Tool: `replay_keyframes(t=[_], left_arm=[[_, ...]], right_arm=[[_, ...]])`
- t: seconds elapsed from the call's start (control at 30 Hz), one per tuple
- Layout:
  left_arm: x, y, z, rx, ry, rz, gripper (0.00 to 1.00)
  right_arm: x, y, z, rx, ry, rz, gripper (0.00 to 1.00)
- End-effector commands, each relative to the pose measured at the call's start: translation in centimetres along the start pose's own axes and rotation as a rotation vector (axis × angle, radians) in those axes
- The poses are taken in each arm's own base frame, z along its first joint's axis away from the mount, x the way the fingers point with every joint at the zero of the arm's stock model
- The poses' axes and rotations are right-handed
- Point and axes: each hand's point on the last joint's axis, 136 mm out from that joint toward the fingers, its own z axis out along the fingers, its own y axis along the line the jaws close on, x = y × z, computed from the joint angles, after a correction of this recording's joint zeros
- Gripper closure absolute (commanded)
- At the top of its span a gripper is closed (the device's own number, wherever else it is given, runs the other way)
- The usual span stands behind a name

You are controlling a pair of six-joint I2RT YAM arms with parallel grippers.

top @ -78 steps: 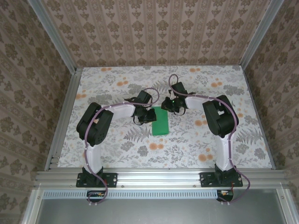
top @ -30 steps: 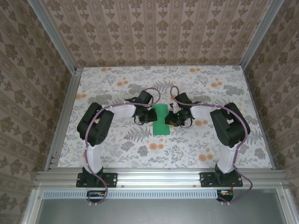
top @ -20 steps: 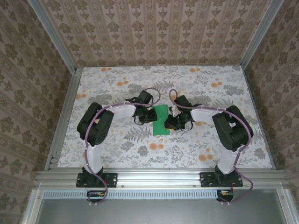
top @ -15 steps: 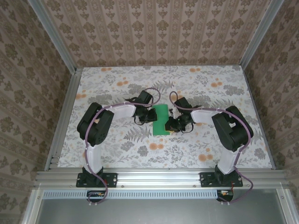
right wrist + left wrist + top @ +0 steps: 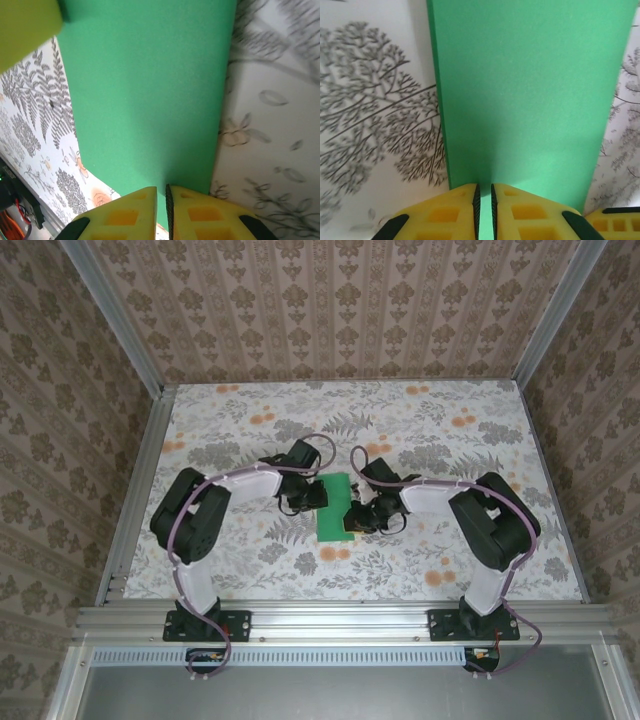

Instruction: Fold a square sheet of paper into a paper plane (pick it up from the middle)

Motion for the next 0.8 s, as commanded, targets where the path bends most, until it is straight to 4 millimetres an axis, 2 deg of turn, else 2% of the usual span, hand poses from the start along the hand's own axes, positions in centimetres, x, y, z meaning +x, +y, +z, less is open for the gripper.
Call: replay_keyframes(t=[0.0,0.13,0.23,0.3,0.57,0.77], left_arm=[[-1.0,-1.7,-2.6,0.079,-0.079,0.017,0.82],[-0.5,-1.2,-3.2,0.1,-0.119,-0.016,0.82],[-0.2,0.0,-3.9,0.068,-0.155,-0.04,0.82],[-0.2,0.5,-4.5,0.066,-0.181,-0.058,0.82],[0.1,1.4,-6.4,0.073,-0.248,-0.095,0.8],[0.8,1.1,-6.9,0.105,-0.246,-0.093,0.73]], right_arm=[[-0.4,1.7,-0.3,-0.032,-0.048,0.046,0.83],[-2.6,4.5,-1.9,-0.074,-0.128,0.014,0.83],[-3.9,5.4,-3.4,-0.043,-0.179,-0.041,0.83],[-4.5,5.7,-3.7,-0.028,-0.187,-0.066,0.83],[-8.2,5.2,-1.8,0.094,-0.206,-0.138,0.83],[-10.5,4.8,0.3,0.15,-0.207,-0.141,0.83]])
